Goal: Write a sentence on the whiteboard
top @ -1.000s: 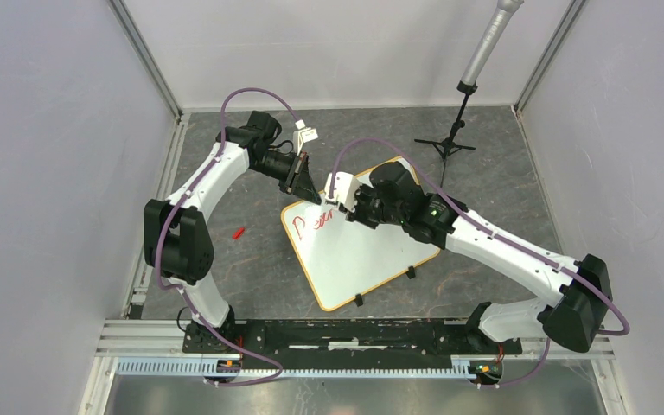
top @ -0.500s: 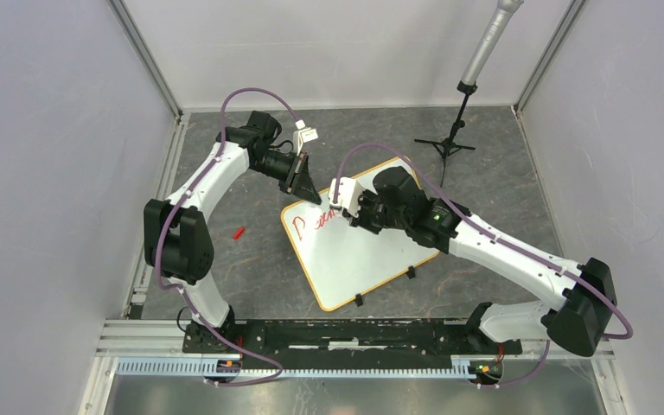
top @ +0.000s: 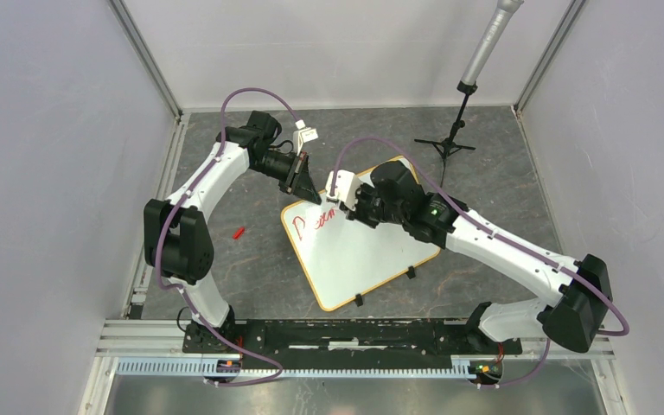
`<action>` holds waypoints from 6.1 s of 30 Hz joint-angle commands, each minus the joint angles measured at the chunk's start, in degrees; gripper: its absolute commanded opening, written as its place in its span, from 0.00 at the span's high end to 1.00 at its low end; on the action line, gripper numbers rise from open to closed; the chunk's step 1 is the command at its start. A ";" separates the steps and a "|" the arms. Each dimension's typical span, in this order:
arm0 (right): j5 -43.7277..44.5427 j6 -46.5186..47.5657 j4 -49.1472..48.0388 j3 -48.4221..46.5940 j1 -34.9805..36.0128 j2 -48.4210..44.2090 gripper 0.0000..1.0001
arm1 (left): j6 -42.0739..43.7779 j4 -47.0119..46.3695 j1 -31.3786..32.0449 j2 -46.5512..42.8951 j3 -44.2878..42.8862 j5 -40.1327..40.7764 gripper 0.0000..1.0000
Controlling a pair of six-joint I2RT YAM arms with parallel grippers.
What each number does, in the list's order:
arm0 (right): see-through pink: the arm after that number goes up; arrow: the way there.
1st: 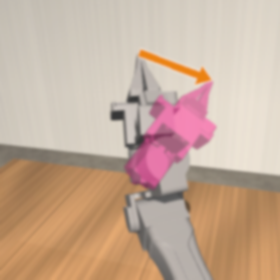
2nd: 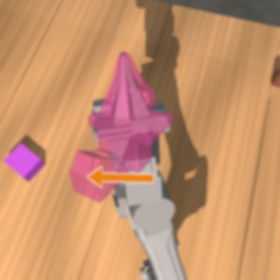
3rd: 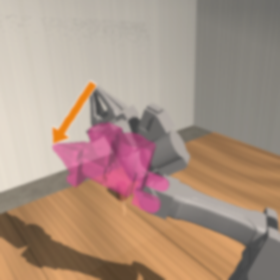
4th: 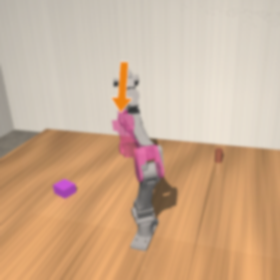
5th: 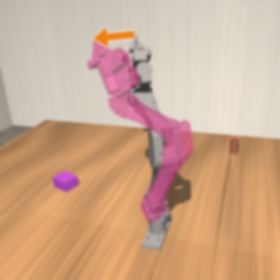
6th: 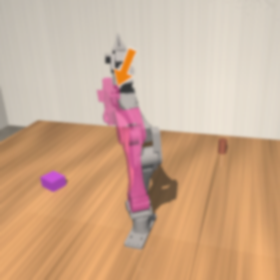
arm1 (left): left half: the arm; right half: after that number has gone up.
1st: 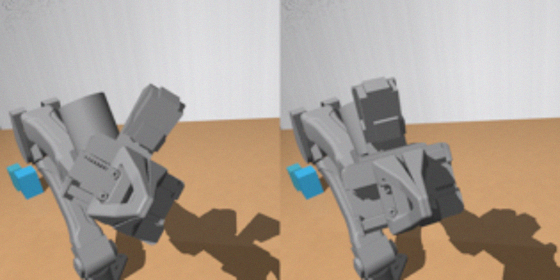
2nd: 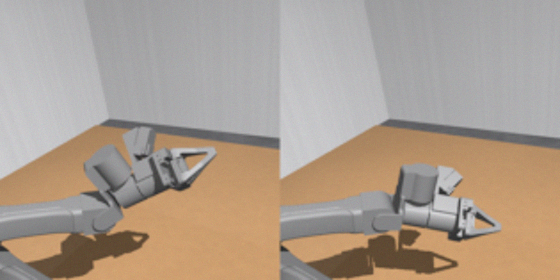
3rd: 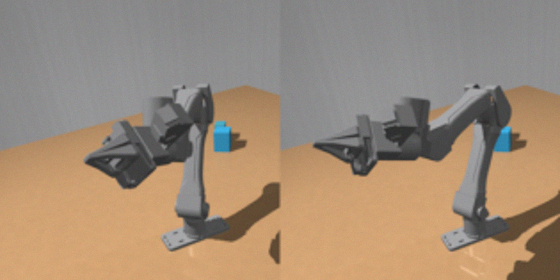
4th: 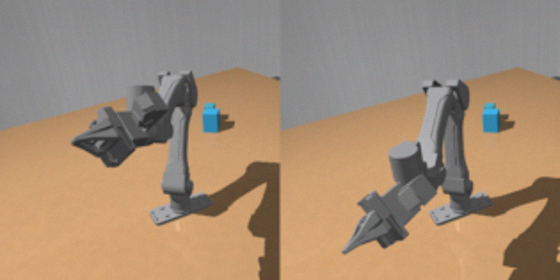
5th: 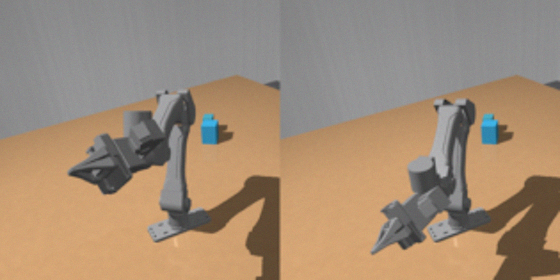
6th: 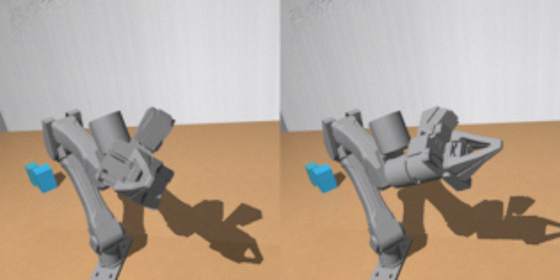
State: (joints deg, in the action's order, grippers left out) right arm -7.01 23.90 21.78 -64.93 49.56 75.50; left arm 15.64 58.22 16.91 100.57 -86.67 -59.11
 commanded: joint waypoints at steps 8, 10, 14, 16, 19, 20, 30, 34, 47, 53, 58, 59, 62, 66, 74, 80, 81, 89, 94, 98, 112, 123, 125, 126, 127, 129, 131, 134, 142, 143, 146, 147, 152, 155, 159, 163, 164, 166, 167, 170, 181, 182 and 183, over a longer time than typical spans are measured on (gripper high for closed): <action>2.71 0.44 -0.69 -0.15 -1.46 -1.06 1.00 | 3.17 1.86 2.63 2.06 -0.45 1.11 0.97; 2.84 0.45 -0.62 0.59 -1.56 -1.60 1.00 | 3.15 1.82 2.68 2.00 -0.43 1.17 0.98; 2.41 0.37 -0.54 1.65 -1.56 -2.28 1.00 | 3.17 1.82 2.68 2.04 -0.34 1.19 0.98; 1.49 0.20 -0.49 2.20 -1.57 -2.43 1.00 | 3.12 1.81 2.67 1.97 -0.34 1.19 0.98; -0.45 -0.23 -0.08 3.30 -1.49 -2.38 1.00 | 3.13 1.81 2.66 1.88 -0.38 1.27 0.98; -1.12 -0.46 0.16 3.50 -1.47 -2.30 1.00 | 3.04 1.82 2.67 1.85 -0.34 1.28 0.98; -0.93 0.22 0.92 3.58 -0.43 -3.07 1.00 | 3.24 1.88 2.83 1.93 -0.34 1.28 0.97; -0.16 0.45 1.22 1.32 -0.51 -3.22 1.00 | 3.22 1.81 2.84 1.84 -0.26 1.28 0.98; 0.94 1.24 2.17 -3.19 -2.18 -3.09 1.00 | 3.22 1.85 2.97 1.67 -0.34 1.28 0.98; 0.30 1.32 1.96 -2.46 -2.20 -2.65 1.00 | 3.25 1.82 2.96 1.59 -0.31 1.37 0.98; 0.27 1.24 1.63 -1.35 -2.19 -2.05 1.00 | 3.25 1.81 2.97 1.61 -0.25 1.37 0.98; 0.39 1.32 1.45 -1.18 -2.23 -1.95 1.00 | 3.24 1.81 3.00 1.63 -0.29 1.36 0.98; 0.48 1.41 1.25 -1.22 -2.24 -1.54 1.00 | 3.34 1.81 2.97 1.69 -0.32 1.38 0.98; 1.67 1.87 1.03 -1.37 -2.13 -0.90 1.00 | 3.41 1.82 3.00 1.86 -0.25 1.37 0.98; 2.36 1.85 0.09 -1.70 -2.28 0.15 1.00 | 3.42 1.83 2.93 1.84 -0.17 1.46 0.98; 0.66 1.59 -0.03 -1.53 -2.19 0.46 1.00 | 3.42 1.85 2.97 1.65 -0.18 1.52 0.98; 0.42 1.59 0.06 -1.22 -2.19 0.40 1.00 | 3.43 1.81 3.01 1.66 -0.11 1.54 0.98; -1.52 1.92 0.28 0.84 -2.19 -0.62 1.00 | 3.37 1.82 2.99 1.91 -0.17 1.55 0.98; -1.51 2.36 0.62 1.70 -2.19 -0.96 1.00 | 3.43 1.84 2.97 1.89 -0.12 1.72 0.98; -0.51 3.20 1.11 2.71 -2.13 -1.78 1.00 | 3.43 1.82 3.04 1.86 -0.10 1.75 0.98; 0.25 3.42 2.19 4.17 -3.86 -3.48 1.00 | 3.28 1.81 2.99 2.13 -0.34 1.72 0.98; -4.18 1.24 2.55 3.74 -2.71 -2.36 1.00 | 3.28 1.83 3.04 1.99 -0.34 1.73 0.98; -4.08 1.24 2.66 2.66 -1.83 -1.62 1.00 | 3.32 1.83 3.03 1.83 -0.34 1.81 0.98; -3.99 1.23 2.53 2.11 -1.54 -1.36 1.00 | 3.39 1.81 3.00 1.72 -0.26 1.89 0.97; -4.05 1.24 2.56 1.50 -1.24 -1.01 1.00 | 3.43 1.81 3.04 1.63 -0.18 1.90 0.98; -4.54 1.08 2.80 -0.22 -0.96 -0.54 1.00 | 3.48 1.81 2.99 1.47 -0.08 1.90 0.97; -5.42 1.06 3.42 -2.13 -0.98 -0.41 1.00 | 3.54 1.87 3.00 1.39 -0.11 1.90 0.98; -6.76 1.23 4.32 -4.01 -0.91 -1.35 1.00 | 3.69 1.81 2.98 1.55 -0.21 1.90 0.98; -8.38 1.32 7.34 -4.75 -3.54 -4.86 1.00 | 4.05 1.82 3.03 1.75 -0.27 1.73 0.98; -8.66 1.32 7.40 -4.26 -4.47 -5.43 1.00 | 4.11 1.86 3.10 1.71 -0.25 1.77 0.98; -9.94 1.46 7.02 -2.45 -7.88 -6.70 1.00 | 4.14 1.82 3.08 1.67 -0.25 1.82 0.98; -10.27 1.58 6.84 -1.93 -8.77 -7.05 1.00 | 4.09 1.81 3.12 1.65 -0.28 1.87 0.98; -10.46 2.38 5.79 -0.69 -11.23 -7.58 1.00 | 4.11 1.86 3.28 1.72 -0.34 1.90 0.98; -10.71 2.38 5.21 -1.20 -11.19 -7.07 1.00 | 4.14 1.81 3.39 1.90 -0.36 1.98 0.98; -10.68 2.47 4.61 -1.72 -11.24 -6.37 1.00 | 4.13 1.81 3.37 1.89 -0.34 2.07 0.98; -9.97 2.47 4.58 -1.70 -11.24 -5.28 1.00 | 4.21 1.82 3.46 1.73 -0.34 2.16 0.98; -9.37 2.55 4.59 -1.74 -11.24 -4.96 1.00 | 4.22 1.81 3.48 1.76 -0.38 2.16 0.98; -8.48 2.82 4.68 -1.53 -11.24 -4.50 1.00 | 4.22 1.81 3.43 1.79 -0.27 2.22 0.97; -8.23 2.89 4.51 -1.35 -11.24 -4.35 1.00 | 4.22 1.86 3.42 1.74 -0.25 2.25 0.98; -7.89 2.98 3.68 -0.85 -11.23 -4.46 1.00 | 4.23 1.81 3.48 1.94 -0.34 2.25 0.98; -6.86 2.82 2.04 -1.09 -11.24 -3.04 1.00 | 4.40 1.81 3.47 2.18 -0.25 2.38 0.98; -6.63 2.82 2.12 -1.11 -11.24 -2.91 1.00 | 4.43 1.82 3.48 2.22 -0.27 2.35 0.98; -6.49 2.86 2.14 -1.08 -11.24 -2.89 1.00 | 4.48 1.81 3.48 2.18 -0.27 2.35 0.98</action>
State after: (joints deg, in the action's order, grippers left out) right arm -14.87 26.44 26.11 -65.76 38.39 71.85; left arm 16.78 58.24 18.24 100.88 -87.24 -58.83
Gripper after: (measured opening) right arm 0.127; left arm 0.135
